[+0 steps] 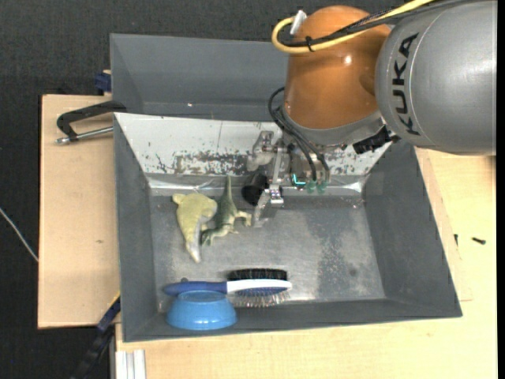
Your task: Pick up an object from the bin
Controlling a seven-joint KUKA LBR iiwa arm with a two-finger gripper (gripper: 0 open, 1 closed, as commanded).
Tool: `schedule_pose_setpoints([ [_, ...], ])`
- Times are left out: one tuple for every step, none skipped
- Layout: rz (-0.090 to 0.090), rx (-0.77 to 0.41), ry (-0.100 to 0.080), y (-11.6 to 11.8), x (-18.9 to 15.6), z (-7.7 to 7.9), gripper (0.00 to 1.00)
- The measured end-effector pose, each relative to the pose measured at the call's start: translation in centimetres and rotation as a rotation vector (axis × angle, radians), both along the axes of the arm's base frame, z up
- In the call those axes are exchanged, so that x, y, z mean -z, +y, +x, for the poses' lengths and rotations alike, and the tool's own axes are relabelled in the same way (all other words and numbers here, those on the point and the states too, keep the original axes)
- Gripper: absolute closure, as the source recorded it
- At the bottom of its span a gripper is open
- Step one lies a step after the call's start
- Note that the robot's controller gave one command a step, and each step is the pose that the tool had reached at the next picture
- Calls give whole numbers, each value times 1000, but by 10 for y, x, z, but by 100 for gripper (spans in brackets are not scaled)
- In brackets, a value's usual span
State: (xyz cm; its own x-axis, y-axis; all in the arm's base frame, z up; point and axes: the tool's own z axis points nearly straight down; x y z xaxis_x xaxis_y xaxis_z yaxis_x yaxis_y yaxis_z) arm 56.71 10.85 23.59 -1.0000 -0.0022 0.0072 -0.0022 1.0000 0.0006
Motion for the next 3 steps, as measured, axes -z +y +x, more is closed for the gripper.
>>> schedule_pose_setpoints([
  [2,-558,-20,35,160,18,0],
  [0,-489,-15,-15,133,17,0],
  [4,-888,-16,37,123,28,0],
])
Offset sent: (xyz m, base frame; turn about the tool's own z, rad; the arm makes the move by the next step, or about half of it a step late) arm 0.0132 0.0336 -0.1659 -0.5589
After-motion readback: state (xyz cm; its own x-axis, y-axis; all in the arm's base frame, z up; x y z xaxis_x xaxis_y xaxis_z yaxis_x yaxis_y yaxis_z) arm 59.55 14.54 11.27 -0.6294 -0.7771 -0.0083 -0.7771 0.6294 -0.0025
